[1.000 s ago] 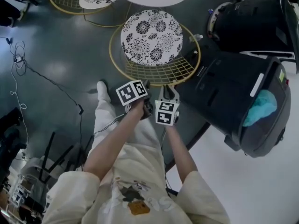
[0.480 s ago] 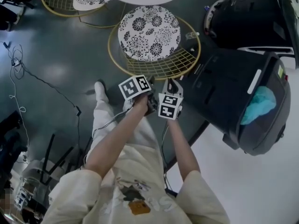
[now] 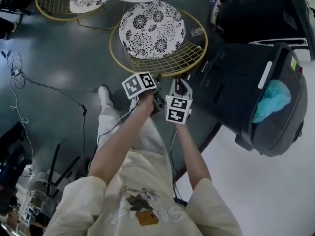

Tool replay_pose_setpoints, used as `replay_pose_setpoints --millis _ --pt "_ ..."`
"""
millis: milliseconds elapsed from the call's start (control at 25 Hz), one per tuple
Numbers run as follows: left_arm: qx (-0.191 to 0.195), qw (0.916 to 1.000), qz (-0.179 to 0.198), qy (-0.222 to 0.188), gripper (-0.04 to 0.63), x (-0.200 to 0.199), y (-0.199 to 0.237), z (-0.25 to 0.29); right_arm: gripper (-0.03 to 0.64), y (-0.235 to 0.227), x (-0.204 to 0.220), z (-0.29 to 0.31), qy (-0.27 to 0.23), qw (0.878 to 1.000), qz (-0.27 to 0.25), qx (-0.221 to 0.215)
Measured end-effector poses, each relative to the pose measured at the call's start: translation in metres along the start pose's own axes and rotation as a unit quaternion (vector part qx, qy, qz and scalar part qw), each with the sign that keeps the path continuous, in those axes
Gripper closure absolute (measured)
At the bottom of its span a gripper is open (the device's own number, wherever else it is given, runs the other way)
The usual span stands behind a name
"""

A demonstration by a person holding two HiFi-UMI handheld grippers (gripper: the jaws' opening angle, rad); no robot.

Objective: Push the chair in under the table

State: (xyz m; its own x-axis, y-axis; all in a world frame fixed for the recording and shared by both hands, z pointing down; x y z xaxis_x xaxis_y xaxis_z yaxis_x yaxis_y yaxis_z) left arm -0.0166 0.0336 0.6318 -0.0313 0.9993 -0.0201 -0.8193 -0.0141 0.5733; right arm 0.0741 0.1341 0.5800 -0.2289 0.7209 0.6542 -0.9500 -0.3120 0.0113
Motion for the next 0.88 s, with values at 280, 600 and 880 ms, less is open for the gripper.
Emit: replay_pose_setpoints --millis 280,600,880 --pt "0.022 0.9951 0.092 0.028 0.426 0.002 0.000 0.000 0.584 0.015 0.005 -0.015 -0.018 1.000 -0.001 -0.010" --pt "0.018 0.9745 0.223 0.014 0.445 -0.001 -0.012 -0.023 0.584 0.027 0.008 -0.029 -0.028 1.000 0.003 -0.014" --pt "0.010 0.9587 0.282 -0.035 0.474 -0.011 -0.023 -0.063 0.584 0.034 0.008 -0.044 -0.041 0.999 0.027 -0.024"
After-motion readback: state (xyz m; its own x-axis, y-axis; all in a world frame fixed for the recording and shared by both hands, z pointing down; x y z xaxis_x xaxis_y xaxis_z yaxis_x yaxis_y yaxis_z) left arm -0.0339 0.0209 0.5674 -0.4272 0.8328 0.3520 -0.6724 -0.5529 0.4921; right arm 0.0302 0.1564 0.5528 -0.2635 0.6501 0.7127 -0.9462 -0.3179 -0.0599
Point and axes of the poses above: the fingertips, and each gripper's own axes: z forward along the fingers, y to its left, x out of its underside, the point moved 7 cm from there along -z, backward along the fingers, and after that the axes turned 10 degrees about -x, right-handed, at the moved point
